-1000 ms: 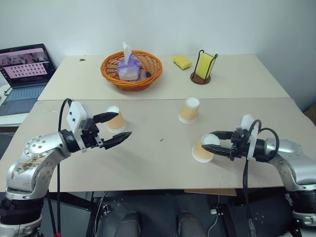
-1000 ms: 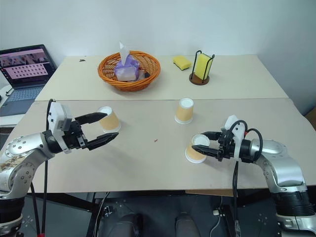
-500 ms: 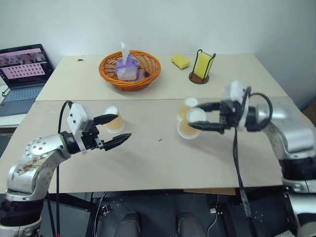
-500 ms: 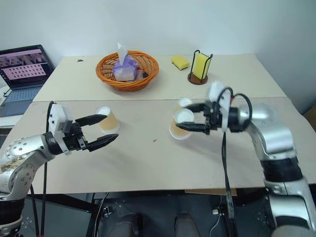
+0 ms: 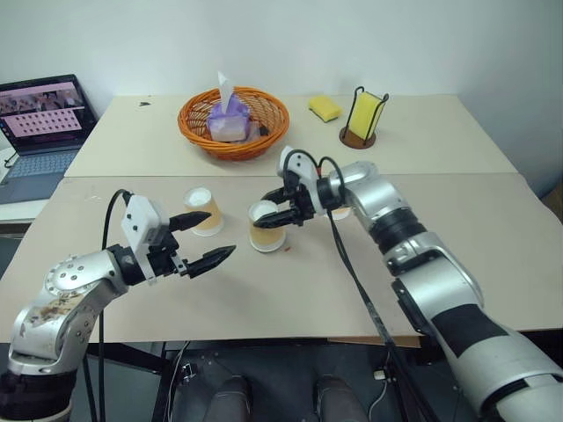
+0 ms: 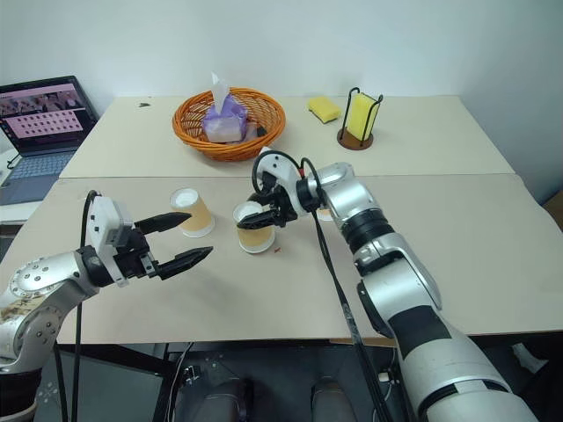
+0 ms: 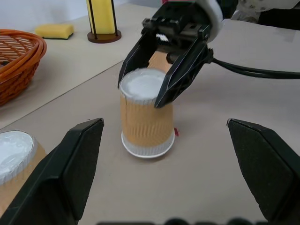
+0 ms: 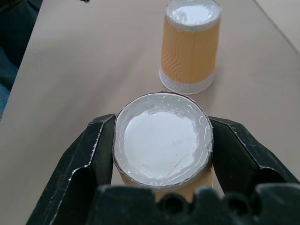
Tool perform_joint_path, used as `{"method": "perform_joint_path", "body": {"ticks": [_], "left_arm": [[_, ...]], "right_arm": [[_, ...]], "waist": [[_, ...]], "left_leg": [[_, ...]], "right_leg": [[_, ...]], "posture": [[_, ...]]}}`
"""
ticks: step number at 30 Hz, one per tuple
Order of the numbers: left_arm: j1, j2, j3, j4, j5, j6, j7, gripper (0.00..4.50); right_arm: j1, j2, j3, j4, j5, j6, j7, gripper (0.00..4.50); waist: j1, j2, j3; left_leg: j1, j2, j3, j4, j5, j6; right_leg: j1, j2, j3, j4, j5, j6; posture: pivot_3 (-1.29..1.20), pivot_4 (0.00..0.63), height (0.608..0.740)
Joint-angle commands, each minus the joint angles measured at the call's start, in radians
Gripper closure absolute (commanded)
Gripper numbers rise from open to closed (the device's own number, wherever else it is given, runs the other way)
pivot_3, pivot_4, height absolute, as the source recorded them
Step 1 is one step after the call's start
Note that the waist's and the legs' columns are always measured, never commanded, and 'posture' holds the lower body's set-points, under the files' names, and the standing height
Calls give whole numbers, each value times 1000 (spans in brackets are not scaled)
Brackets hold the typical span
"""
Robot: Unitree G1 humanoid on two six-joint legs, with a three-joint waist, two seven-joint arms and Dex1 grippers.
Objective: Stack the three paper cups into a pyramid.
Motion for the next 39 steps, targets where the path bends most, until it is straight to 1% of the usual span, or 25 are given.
{"method": "perform_joint_path", "body": {"ticks": [1, 9, 11, 12, 13, 14, 17, 20, 22, 24, 27, 29, 31, 33, 34, 35, 36, 37, 39], "left_arm": [[20, 11, 54, -62, -28, 11, 20, 0], [39, 13, 66, -86, -42, 27, 44, 0], [34, 16, 64, -84, -44, 28, 46, 0], [32, 17, 63, -83, -44, 28, 47, 0], [29, 18, 60, -80, -44, 27, 46, 0], [27, 18, 57, -77, -44, 25, 45, 0], [17, 17, 48, -68, -42, 22, 40, 0], [4, 16, 38, -55, -37, 19, 35, 0], [-5, 14, 31, -45, -32, 16, 31, 0], [-15, 12, 27, -35, -32, 16, 28, 0], [-26, 8, 21, -24, -32, 13, 32, 0], [-31, 4, 18, -18, -30, 10, 35, 0], [-32, 0, 14, -14, -25, 4, 38, 0], [-34, -6, 11, -10, -18, -2, 44, 0], [-36, -10, 11, -5, -13, -4, 49, 0], [-38, -13, 7, 0, -9, -7, 52, 0], [-39, -15, 3, 5, -4, -10, 51, 0], [-38, -14, 0, 11, 1, -15, 47, 0], [-42, -13, -3, 21, 8, -19, 39, 0]], "right_arm": [[-59, 25, -51, 100, -25, -83, 0, 1265], [-80, 63, -107, 189, -62, -137, -9, 1265], [-83, 65, -125, 193, -63, -140, -14, 736], [-84, 65, -131, 193, -64, -141, -15, 567], [-85, 65, -135, 192, -68, -144, -18, 178], [-86, 65, -140, 191, -72, -146, -20, 22], [-90, 60, -160, 176, -78, -147, -27, 22], [-94, 36, -183, 127, -63, -134, -1, 22], [-88, 6, -201, 61, -49, -108, 27, 22], [-61, -36, -218, -53, -23, -53, 59, 22], [19, -116, -261, -308, 48, 116, 82, 22], [100, -175, -307, -521, 112, 253, 50, 22], [187, -224, -365, -715, 162, 378, -27, 22], [272, -255, -423, -851, 164, 464, -148, 22], [329, -255, -461, -910, 123, 485, -264, 22], [383, -246, -492, -951, 49, 474, -414, 22], [427, -238, -510, -975, -27, 470, -555, 22], [477, -239, -501, -992, -116, 459, -683, 22], [569, -207, -490, -1032, -206, 461, -849, 22]], "waist": [[-1, 0, 0], [-12, 0, 0], [-18, 0, 0], [-21, 0, 0], [-22, 0, 0], [-23, 0, 0], [-25, 0, 0], [-24, 0, 0], [-23, 0, 0], [-23, 0, 0], [-20, 0, 0], [-13, 0, 0], [-9, 0, 0], [-2, 0, 0], [-1, 0, 0], [-1, 0, 0], [-1, 0, 0], [-1, 0, 0], [3, -1, 0]], "left_leg": [[0, 0, 0, 0, 0, 0], [3, 1, 0, -1, 0, -1], [3, 1, 0, -1, 0, -1], [3, 1, 0, -1, 0, -1], [3, 1, 0, -1, 0, -1], [3, 1, 0, -2, 0, -1], [3, 1, 0, -2, 0, -1], [3, 1, 0, -2, 0, -1], [3, 1, 0, -2, 0, -1], [2, 1, 0, -2, 0, -1], [-1, 1, 0, -1, 0, -1], [-2, 1, -1, -1, 0, -1], [-3, 0, -1, -1, 0, -1], [-3, 0, -1, -1, 0, -1], [-3, 1, -1, 0, 0, -1], [-3, 1, 0, -1, 0, -1], [-2, 1, 0, 0, 0, -1], [-2, 0, 1, 0, 0, -1], [-2, 0, 1, 0, 0, -1]], "right_leg": [[0, 0, 0, 0, 0, 0], [0, 1, 0, 1, 0, 0], [0, 1, 0, 1, 0, 0], [0, 1, 0, 1, 0, 0], [0, 1, 0, 1, 0, 0], [0, 1, 0, 1, 0, 0], [0, 1, 0, 1, 0, 0], [0, 1, 0, 1, 0, 0], [-1, 1, 0, 1, 0, 0], [-1, 1, 0, 1, 0, 0], [-3, 1, 0, 1, 0, 0], [-3, 1, -1, 1, 0, 0], [-4, 0, -1, 1, 0, 0], [-4, 0, -1, 1, 0, 0], [-5, 0, -1, 1, 0, 0], [-5, 0, -1, 1, 0, 0], [-5, 0, 0, 2, 0, 0], [-5, 0, 0, 2, 0, 0], [-5, 0, 0, 2, 0, 0]], "posture": [[0, 150, 740], [0, 150, 740], [0, 150, 740], [0, 150, 740], [0, 150, 740], [0, 150, 740], [0, 150, 740], [0, 150, 740], [0, 150, 740], [0, 150, 740], [0, 150, 740], [0, 150, 740], [0, 150, 740], [0, 150, 740], [0, 150, 740], [0, 150, 740], [0, 150, 740], [0, 150, 740], [0, 150, 740]]}}
